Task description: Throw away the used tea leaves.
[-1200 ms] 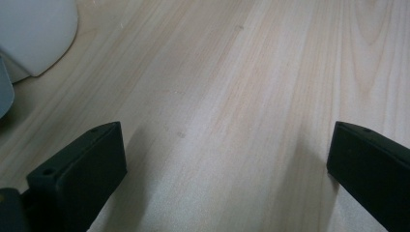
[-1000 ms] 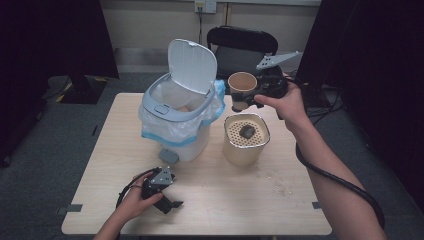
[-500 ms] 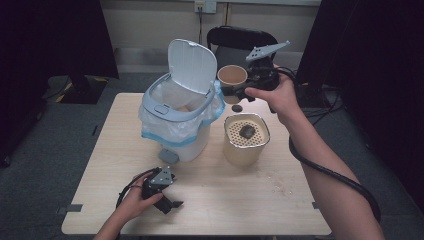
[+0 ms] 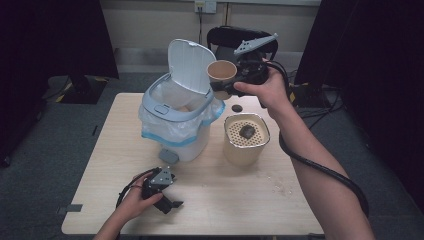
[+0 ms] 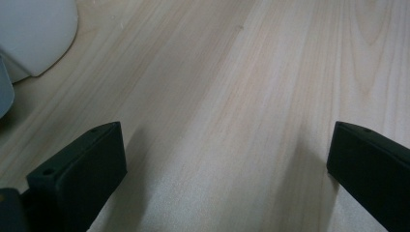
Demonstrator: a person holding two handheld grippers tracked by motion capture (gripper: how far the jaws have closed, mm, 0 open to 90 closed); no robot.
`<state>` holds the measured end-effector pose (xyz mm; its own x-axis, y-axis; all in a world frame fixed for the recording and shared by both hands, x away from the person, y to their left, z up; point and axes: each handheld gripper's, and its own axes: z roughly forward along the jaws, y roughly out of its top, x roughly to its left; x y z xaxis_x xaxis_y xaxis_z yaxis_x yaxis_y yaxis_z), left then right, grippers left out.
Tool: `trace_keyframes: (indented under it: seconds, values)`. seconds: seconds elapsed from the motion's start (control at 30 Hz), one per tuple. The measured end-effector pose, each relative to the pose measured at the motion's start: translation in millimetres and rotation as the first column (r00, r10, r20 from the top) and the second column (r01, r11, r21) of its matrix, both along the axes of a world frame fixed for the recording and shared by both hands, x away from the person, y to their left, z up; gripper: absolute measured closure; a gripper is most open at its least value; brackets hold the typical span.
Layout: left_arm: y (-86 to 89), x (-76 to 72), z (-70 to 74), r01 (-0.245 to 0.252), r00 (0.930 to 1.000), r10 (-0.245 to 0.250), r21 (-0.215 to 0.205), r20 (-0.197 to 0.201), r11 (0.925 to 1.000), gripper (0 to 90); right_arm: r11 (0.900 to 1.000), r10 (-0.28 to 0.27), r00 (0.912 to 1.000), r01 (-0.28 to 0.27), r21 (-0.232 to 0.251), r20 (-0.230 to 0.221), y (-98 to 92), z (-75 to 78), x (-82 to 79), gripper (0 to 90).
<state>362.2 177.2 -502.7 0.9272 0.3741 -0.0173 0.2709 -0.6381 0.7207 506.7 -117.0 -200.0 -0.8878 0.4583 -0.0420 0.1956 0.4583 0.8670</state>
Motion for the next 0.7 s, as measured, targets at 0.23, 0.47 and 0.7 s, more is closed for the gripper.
trace_keyframes:
  seconds: [0.23,0.47,0.7]
  values:
    - [0.0,0.0,0.0,0.000,1.0000,0.000,0.000,0.000,1.0000,0.0,1.000,0.010,0.9999,-0.010,0.002,0.003,12.5,4.8,1.7,27.1]
    - [0.0,0.0,0.0,0.000,1.0000,0.000,0.000,0.001,1.0000,0.0,1.000,0.008,1.0000,-0.008,0.013,0.005,25.8,4.5,5.7,27.1]
    - [0.0,0.0,0.0,0.000,1.0000,0.000,0.001,0.001,1.0000,0.0,1.000,0.019,0.9998,-0.019,0.015,0.005,42.2,1.8,10.4,27.0]
